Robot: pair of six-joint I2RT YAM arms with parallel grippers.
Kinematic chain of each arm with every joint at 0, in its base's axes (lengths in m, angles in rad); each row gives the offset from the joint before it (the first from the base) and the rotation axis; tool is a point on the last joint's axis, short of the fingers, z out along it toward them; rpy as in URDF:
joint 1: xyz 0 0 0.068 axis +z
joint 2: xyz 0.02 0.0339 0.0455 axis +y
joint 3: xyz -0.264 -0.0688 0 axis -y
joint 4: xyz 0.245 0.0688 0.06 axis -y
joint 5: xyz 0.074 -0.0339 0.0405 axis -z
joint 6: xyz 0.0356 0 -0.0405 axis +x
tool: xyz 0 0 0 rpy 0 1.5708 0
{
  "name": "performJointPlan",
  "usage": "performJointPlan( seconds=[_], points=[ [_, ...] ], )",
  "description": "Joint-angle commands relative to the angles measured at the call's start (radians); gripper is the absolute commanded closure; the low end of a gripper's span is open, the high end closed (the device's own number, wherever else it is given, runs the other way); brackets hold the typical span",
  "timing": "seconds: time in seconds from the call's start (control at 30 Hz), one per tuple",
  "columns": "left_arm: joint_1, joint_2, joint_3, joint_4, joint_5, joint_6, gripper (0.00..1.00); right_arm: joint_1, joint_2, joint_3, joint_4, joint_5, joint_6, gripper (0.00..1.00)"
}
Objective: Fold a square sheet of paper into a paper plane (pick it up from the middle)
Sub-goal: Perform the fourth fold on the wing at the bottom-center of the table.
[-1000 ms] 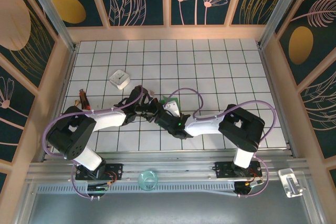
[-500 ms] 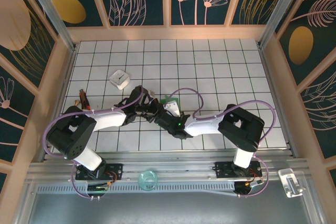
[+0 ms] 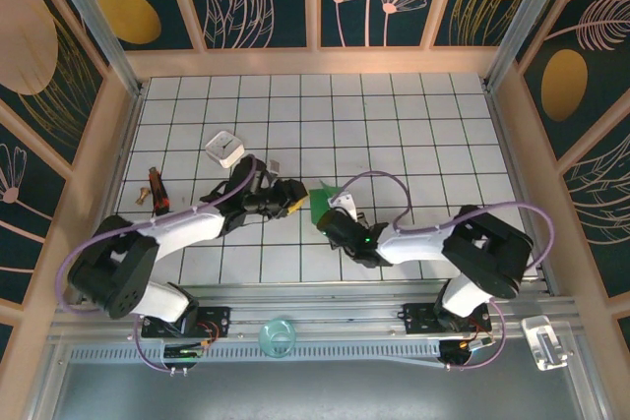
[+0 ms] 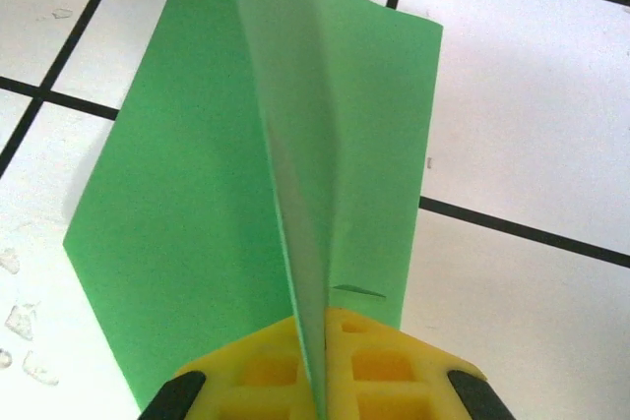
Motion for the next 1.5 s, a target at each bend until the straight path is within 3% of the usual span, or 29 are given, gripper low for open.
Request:
performJointPlan(
  seconds=[0.0,0.17,0.43,1.07,1.47],
  points=[
    [0.015,-0.062,-0.034,-0.1,-0.079,-0.013,0.64,-0.026,-0.054,-0.053,0.156,-0.153,-0.035,1.0],
    [0.005,-0.029,-0.088,-0.021,-0.05,-0.043,0.76,-0.064,-0.074,-0.11,0.244,-0.282,0.02,1.0],
    [-0.027,0.089,-0.068,0.043,-0.01,-0.034,0.81,-0.107,-0.054,-0.156,0.33,-0.403,0.114,1.0],
    [-0.03,0.153,-0.054,0.078,0.019,0.021,0.81,-0.174,0.003,-0.229,0.444,-0.564,0.241,0.99],
    [-0.085,0.159,0.004,0.159,0.057,0.053,0.76,-0.192,0.042,-0.253,0.481,-0.615,0.283,0.96]
  ],
)
